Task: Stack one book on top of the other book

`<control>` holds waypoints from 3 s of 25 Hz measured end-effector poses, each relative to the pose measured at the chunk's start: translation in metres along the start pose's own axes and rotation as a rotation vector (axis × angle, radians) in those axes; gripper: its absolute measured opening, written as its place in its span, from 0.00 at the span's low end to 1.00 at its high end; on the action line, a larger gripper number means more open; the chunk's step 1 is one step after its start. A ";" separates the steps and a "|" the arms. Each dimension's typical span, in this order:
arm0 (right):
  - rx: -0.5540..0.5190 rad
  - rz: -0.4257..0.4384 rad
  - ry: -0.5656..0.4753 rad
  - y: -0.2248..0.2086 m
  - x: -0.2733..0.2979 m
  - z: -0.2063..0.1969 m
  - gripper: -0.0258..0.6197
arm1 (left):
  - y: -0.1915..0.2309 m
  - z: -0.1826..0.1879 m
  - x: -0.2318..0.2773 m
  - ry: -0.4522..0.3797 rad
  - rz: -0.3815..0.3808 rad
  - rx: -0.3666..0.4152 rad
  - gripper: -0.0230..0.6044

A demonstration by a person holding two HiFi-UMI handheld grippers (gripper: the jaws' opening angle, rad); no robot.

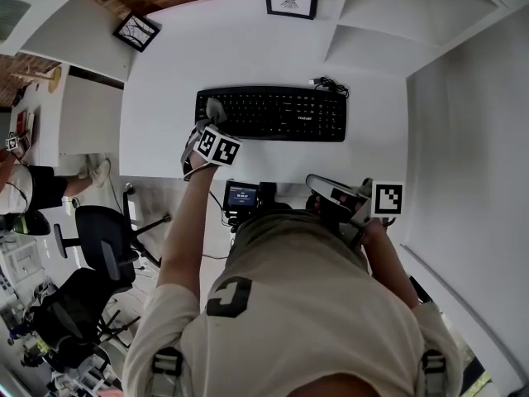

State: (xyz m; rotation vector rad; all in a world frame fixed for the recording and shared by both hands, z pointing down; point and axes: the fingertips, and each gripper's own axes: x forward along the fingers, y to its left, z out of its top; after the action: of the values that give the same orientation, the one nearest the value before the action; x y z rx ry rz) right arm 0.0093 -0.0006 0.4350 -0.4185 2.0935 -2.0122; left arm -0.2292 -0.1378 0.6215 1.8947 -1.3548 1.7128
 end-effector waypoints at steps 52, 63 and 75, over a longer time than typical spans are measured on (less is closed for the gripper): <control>0.032 0.027 0.046 -0.008 -0.056 0.033 0.05 | -0.090 0.072 -0.020 -0.073 -0.075 -0.145 0.09; 0.011 0.003 0.055 -0.008 -0.036 0.016 0.05 | -0.103 0.079 -0.022 -0.101 -0.097 -0.107 0.09; 0.030 0.014 0.015 -0.008 -0.043 0.015 0.05 | -0.119 0.092 -0.025 -0.122 -0.118 -0.108 0.09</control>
State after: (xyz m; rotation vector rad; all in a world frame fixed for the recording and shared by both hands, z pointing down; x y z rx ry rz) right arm 0.0553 0.0003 0.4403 -0.3844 2.0665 -2.0424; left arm -0.0772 -0.1274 0.6201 2.0026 -1.3207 1.4608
